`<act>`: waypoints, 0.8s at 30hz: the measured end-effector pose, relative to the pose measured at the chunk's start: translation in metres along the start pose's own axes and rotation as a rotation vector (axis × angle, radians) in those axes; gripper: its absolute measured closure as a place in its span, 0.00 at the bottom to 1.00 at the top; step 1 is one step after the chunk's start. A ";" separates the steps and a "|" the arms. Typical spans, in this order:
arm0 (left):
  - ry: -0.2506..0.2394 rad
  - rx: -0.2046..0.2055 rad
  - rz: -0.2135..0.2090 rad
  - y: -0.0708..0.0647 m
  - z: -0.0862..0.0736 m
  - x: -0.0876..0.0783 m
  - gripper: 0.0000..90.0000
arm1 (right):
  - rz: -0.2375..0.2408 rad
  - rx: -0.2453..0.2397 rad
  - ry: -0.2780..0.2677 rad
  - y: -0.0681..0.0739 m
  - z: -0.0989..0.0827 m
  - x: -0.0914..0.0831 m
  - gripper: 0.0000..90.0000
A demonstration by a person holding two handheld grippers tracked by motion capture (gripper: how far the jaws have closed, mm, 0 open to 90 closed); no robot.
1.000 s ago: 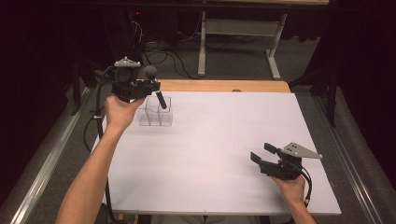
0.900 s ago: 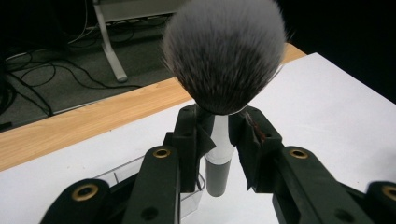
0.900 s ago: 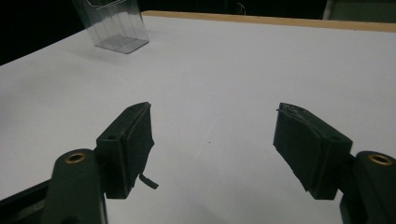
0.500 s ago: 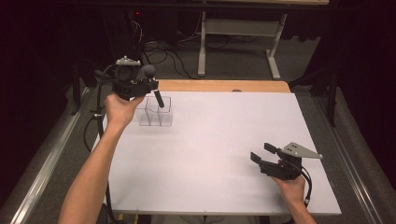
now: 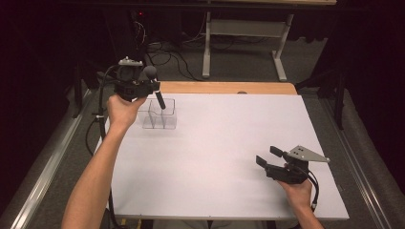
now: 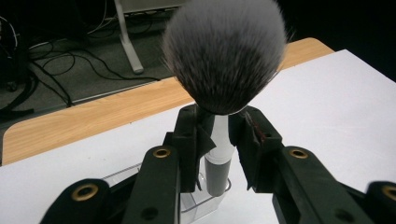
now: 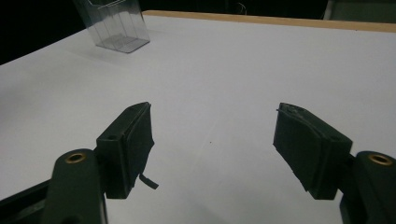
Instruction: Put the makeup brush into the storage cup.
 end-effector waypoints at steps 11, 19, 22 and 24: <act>0.029 0.005 0.023 0.004 -0.004 0.006 0.78 | 0.000 0.001 0.001 0.000 0.000 0.000 0.33; 0.048 0.013 0.040 0.006 -0.007 0.010 0.78 | 0.000 0.000 0.000 0.000 0.000 0.000 0.33; 0.054 0.015 0.045 0.007 -0.008 0.011 0.78 | 0.001 0.000 0.000 0.000 0.000 0.000 0.33; 0.058 0.016 0.048 0.008 -0.008 0.012 0.78 | 0.000 0.002 0.004 -0.001 0.000 0.000 0.33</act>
Point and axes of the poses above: each handheld gripper's, and its own axes: x roughly forward along the jaws, z roughly out of its top, y roughly to its left, the point moved 8 cm from there along x, roughly forward along the jaws, and after that the axes turned 14 degrees about x, right-handed, at the moved point
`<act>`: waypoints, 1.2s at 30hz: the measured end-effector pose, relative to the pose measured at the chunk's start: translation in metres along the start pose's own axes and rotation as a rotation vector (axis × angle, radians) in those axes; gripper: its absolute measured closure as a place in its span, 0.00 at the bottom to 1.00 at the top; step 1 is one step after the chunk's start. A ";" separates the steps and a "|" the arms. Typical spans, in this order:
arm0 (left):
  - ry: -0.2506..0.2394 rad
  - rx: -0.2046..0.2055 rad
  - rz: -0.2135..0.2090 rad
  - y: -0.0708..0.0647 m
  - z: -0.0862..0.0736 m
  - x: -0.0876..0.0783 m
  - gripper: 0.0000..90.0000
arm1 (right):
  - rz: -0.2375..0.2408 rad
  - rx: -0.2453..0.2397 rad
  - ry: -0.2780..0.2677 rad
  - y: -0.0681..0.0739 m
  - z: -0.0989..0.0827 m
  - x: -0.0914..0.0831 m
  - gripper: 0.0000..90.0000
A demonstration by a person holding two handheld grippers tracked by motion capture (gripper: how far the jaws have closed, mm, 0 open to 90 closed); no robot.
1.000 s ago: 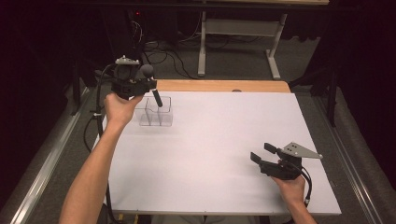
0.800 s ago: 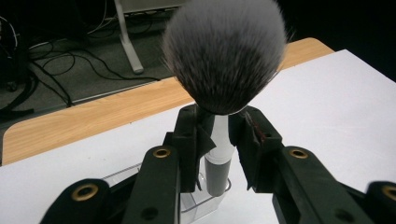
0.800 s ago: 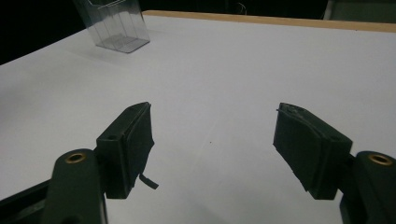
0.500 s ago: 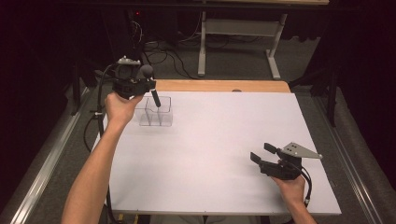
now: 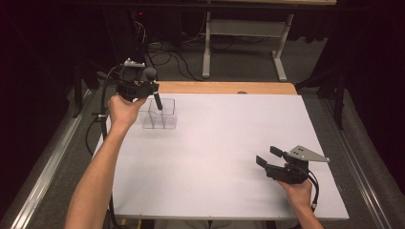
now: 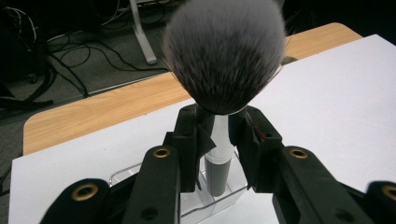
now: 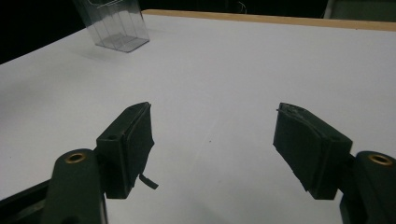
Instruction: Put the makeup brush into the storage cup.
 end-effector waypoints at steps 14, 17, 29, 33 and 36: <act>0.038 0.015 0.016 0.001 -0.004 0.010 0.78 | 0.000 -0.001 -0.002 0.000 0.000 0.000 0.33; 0.046 0.023 0.023 0.001 -0.005 0.012 0.78 | 0.000 -0.001 -0.003 0.000 0.000 0.000 0.33; 0.071 0.020 0.032 0.003 -0.012 0.019 0.78 | 0.002 -0.004 0.003 0.000 0.000 0.001 0.33; 0.076 0.015 0.034 0.004 -0.014 0.020 0.78 | 0.002 -0.004 0.005 0.000 0.000 0.001 0.33; 0.079 0.012 0.033 0.004 -0.015 0.022 0.78 | 0.003 -0.004 0.004 0.000 0.000 0.001 0.33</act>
Point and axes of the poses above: each handheld gripper's, and its own axes: x roughly forward along the jaws, z roughly out of its top, y roughly to its left, the point moved 8 cm from there along x, roughly forward along the jaws, and after that the axes turned 14 degrees about x, right-handed, at the moved point
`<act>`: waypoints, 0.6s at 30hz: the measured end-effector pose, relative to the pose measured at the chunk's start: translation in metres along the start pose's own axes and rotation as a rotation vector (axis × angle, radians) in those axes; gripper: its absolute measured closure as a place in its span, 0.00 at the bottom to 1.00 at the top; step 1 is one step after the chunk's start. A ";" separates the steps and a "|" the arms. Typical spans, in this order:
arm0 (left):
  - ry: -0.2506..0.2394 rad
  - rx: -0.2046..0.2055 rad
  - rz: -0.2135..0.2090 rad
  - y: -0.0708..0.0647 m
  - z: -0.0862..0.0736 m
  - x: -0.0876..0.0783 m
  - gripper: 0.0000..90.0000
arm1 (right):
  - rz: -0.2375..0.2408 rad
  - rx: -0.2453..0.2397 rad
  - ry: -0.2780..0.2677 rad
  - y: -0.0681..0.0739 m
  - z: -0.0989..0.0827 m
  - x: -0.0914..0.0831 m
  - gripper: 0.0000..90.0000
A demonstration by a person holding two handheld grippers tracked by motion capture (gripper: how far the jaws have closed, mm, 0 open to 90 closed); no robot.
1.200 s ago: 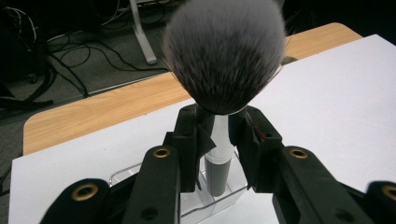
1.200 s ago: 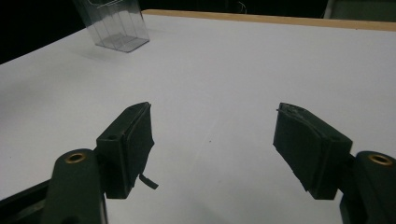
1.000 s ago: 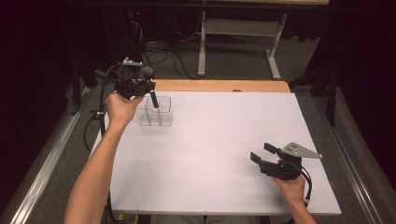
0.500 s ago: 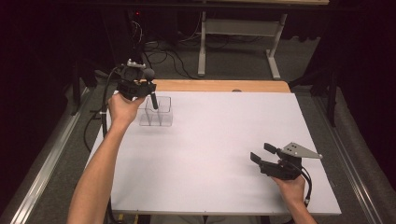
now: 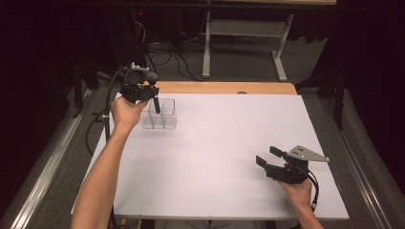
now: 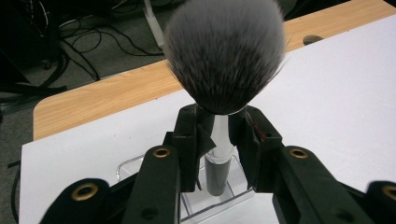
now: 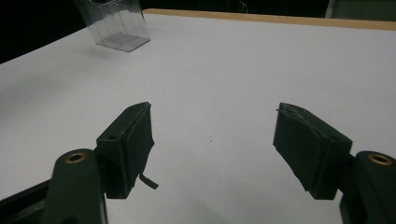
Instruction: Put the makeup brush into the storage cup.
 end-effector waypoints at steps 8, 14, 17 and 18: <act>0.009 -0.002 -0.001 0.000 -0.002 0.003 0.78 | 0.000 -0.001 0.000 0.000 0.000 0.000 0.33; 0.019 0.005 -0.002 -0.001 -0.003 0.005 0.78 | 0.001 -0.001 0.001 0.001 0.000 0.000 0.33; 0.020 0.005 -0.004 -0.002 -0.004 0.006 0.78 | 0.003 -0.003 -0.001 0.001 0.000 0.000 0.33; 0.023 0.005 -0.004 -0.002 -0.004 0.007 0.78 | 0.003 -0.002 0.001 0.001 0.000 0.000 0.33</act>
Point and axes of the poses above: each handheld gripper's, and its own axes: x roughly forward along the jaws, z roughly out of its top, y roughly to its left, the point moved 8 cm from there along x, roughly forward along the jaws, and after that the axes turned 14 degrees about x, right-handed, at the moved point
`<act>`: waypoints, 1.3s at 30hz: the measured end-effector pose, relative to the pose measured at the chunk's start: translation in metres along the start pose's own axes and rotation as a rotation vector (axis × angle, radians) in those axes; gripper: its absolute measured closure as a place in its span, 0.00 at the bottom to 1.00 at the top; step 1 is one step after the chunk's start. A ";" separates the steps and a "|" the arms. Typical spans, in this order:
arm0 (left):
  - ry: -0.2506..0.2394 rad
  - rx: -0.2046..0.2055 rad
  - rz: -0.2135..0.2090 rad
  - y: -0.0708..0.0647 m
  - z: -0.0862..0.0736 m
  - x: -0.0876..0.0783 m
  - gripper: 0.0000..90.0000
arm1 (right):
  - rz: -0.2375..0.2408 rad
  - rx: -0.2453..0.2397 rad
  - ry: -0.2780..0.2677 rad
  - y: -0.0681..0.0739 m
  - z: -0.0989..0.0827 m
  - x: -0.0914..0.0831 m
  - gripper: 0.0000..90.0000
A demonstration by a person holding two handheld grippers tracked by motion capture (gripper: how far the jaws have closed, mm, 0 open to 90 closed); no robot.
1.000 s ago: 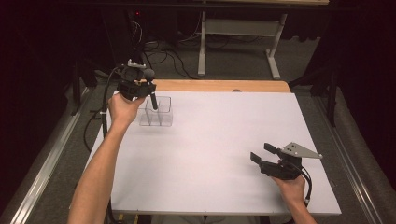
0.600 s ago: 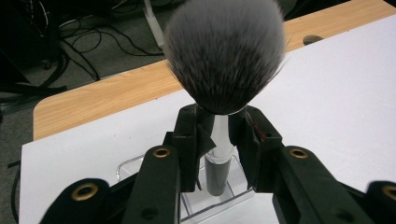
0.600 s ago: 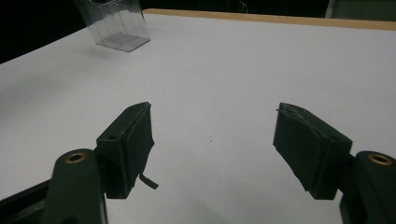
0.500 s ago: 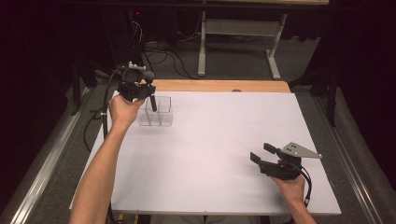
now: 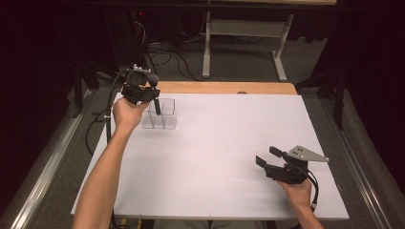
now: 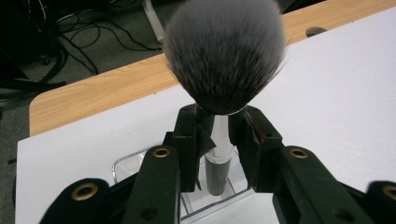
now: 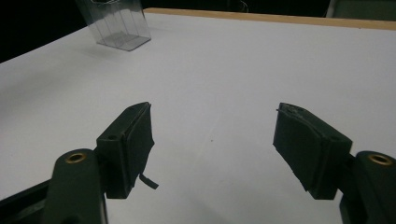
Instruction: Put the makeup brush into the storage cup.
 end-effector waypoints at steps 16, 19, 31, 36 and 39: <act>0.002 0.000 -0.005 -0.002 -0.001 0.004 0.77 | -0.001 -0.002 0.001 0.000 0.000 0.000 0.33; 0.008 -0.004 -0.010 -0.002 -0.002 0.005 0.77 | 0.001 -0.002 0.000 0.000 0.000 0.000 0.33; -0.052 -0.055 -0.021 0.000 0.000 -0.003 0.49 | 0.001 -0.003 0.003 0.001 0.000 0.000 0.33; -0.068 -0.057 -0.019 0.001 -0.001 -0.006 0.47 | 0.001 -0.001 -0.001 0.000 0.000 0.000 0.33; -0.080 -0.049 -0.018 0.000 -0.001 -0.009 0.46 | 0.001 -0.001 0.002 0.001 0.000 0.000 0.33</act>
Point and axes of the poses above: each handheld gripper's, and its own axes: x roughly forward along the jaws, z roughly out of its top, y roughly to its left, the point moved 8 cm from there along x, roughly forward along the jaws, and after that the axes turned 14 degrees about x, right-handed, at the moved point
